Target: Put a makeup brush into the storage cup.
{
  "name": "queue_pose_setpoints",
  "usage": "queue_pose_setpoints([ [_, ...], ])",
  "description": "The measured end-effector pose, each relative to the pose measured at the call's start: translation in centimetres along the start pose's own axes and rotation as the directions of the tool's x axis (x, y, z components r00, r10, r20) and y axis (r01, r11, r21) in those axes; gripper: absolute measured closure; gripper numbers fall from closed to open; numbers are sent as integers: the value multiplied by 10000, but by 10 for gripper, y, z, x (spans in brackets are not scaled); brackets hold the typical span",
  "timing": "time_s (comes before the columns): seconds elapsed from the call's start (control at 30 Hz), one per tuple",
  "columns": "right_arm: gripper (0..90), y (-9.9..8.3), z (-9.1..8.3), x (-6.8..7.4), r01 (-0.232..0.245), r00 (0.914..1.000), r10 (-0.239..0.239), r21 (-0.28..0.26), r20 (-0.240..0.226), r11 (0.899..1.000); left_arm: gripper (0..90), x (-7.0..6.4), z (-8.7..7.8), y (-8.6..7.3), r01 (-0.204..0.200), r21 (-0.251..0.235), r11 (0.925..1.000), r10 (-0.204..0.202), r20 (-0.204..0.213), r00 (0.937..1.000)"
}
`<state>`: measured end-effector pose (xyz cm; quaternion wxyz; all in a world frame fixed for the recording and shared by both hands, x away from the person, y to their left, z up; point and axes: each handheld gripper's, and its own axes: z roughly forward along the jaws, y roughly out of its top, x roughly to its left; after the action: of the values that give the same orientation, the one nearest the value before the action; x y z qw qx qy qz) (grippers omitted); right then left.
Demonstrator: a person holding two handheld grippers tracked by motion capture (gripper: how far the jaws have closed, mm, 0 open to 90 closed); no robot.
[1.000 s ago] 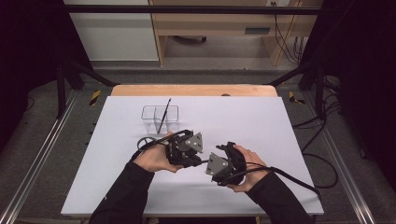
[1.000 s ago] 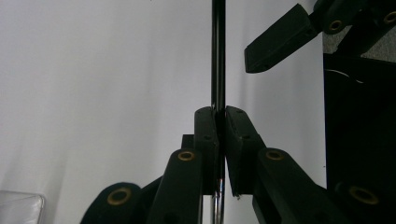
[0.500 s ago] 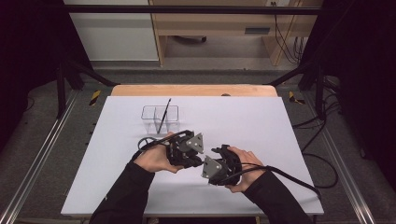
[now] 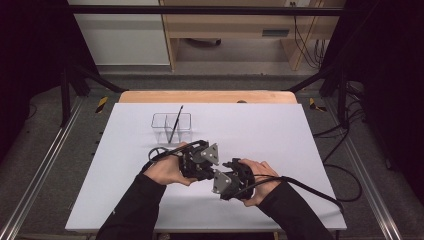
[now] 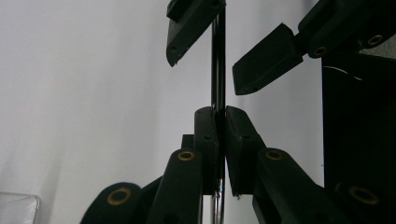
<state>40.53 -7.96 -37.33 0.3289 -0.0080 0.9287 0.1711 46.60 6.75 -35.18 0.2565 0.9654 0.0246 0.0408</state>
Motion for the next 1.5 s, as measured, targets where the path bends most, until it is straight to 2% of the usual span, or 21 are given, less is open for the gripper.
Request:
queue_pose_setpoints([
  [0.2,546,2,2,2,62,9999,-60,138,-107,9999,833,0,1,0,-17,111,9999,17,-12,10000],
  [0.27,562,3,3,2,319,9995,-318,78,-91,9995,833,0,2,0,-33,146,9999,33,-6,10000],
  [0.3,571,3,3,4,153,9998,-151,164,-120,9997,833,0,2,0,-33,149,9999,33,-9,10000],
  [0.57,649,6,3,4,488,9986,-486,96,-203,9988,833,0,3,1,-35,134,9999,35,15,10000],
  [0.67,665,6,3,4,478,9986,-475,124,-221,9988,833,-1,3,1,-49,159,9999,49,14,10000],
  [0.7,670,6,3,5,346,9991,-341,195,-257,9992,833,-1,3,1,-52,155,9999,51,27,10000],
  [0.83,692,7,4,4,618,9977,-617,37,-280,9981,833,-1,3,1,-72,153,9999,71,37,10000],
  [1.03,730,9,3,5,506,9979,-500,115,-422,9987,833,-2,3,2,-113,142,9998,112,44,9999],
  [1.5,798,9,4,4,606,9965,-593,206,-594,9980,833,-4,3,2,-252,242,9994,249,148,9996],
])
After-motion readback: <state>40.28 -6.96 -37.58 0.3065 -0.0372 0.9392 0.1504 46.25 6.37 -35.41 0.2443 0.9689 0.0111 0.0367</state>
